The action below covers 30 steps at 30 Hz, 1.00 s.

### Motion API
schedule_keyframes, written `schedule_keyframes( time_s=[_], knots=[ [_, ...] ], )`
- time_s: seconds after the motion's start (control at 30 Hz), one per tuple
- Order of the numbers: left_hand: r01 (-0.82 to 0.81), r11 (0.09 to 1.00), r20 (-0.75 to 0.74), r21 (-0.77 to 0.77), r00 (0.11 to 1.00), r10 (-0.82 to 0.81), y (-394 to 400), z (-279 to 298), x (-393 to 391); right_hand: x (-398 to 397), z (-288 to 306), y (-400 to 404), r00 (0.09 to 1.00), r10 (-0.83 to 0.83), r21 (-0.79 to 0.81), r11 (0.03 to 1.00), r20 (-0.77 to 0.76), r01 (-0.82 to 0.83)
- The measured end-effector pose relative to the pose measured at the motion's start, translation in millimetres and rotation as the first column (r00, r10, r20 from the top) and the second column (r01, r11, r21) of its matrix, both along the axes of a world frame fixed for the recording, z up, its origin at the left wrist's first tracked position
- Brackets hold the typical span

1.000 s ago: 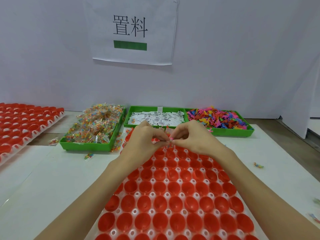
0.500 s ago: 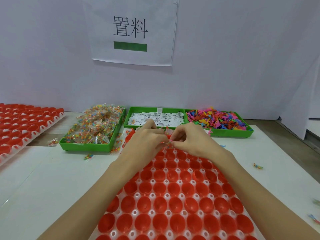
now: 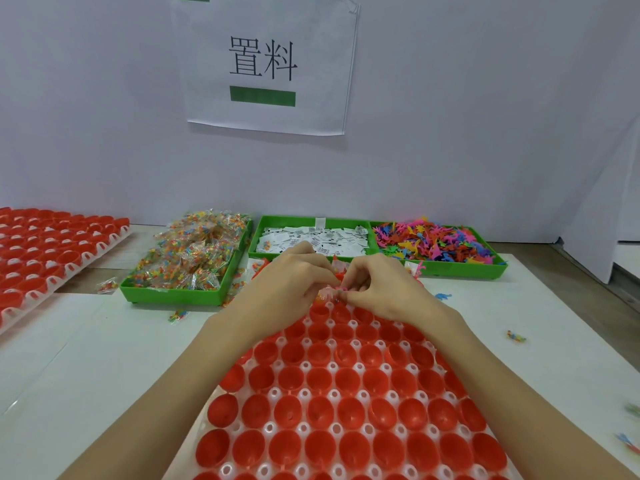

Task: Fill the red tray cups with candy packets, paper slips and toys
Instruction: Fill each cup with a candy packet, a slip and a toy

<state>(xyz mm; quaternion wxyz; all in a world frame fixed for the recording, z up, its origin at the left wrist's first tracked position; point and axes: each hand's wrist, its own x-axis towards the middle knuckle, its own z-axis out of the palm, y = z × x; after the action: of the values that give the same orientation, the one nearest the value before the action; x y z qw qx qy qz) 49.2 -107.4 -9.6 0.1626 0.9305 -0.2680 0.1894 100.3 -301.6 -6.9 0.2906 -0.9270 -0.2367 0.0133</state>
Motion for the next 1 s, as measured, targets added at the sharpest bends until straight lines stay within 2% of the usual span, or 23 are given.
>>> schedule_keyframes(
  time_s=[0.07, 0.17, 0.23, 0.67, 1.0],
  knots=[
    [0.016, 1.000, -0.028, 0.001, 0.999, -0.016, 1.5, 3.8, 0.0, 0.0, 0.3, -0.3, 1.000, 0.002, 0.000, 1.000, -0.010, -0.002],
    [0.014, 0.982, -0.052, 0.187, 0.999, -0.004, -2.2, 3.5, -2.2, 0.2, 0.0, -0.9, 1.000, 0.006, 0.007, 1.000, -0.012, -0.006],
    [-0.008, 0.968, -0.061, 0.250, 0.998, 0.024, -4.1, 0.5, -3.4, 0.0, -0.2, -0.7, 1.000, 0.010, 0.009, 1.000, -0.009, -0.010],
    [-0.059, 0.933, -0.053, 0.355, 0.995, 0.083, -5.6, -4.9, -7.9, 0.8, 4.5, -4.7, 0.999, 0.034, -0.029, 0.999, -0.008, -0.034],
    [-0.060, 0.975, -0.095, 0.215, 0.992, 0.082, -1.0, 1.6, -5.5, 0.0, 5.8, -5.2, 0.999, 0.051, -0.051, 0.997, 0.015, -0.050]
  ],
)
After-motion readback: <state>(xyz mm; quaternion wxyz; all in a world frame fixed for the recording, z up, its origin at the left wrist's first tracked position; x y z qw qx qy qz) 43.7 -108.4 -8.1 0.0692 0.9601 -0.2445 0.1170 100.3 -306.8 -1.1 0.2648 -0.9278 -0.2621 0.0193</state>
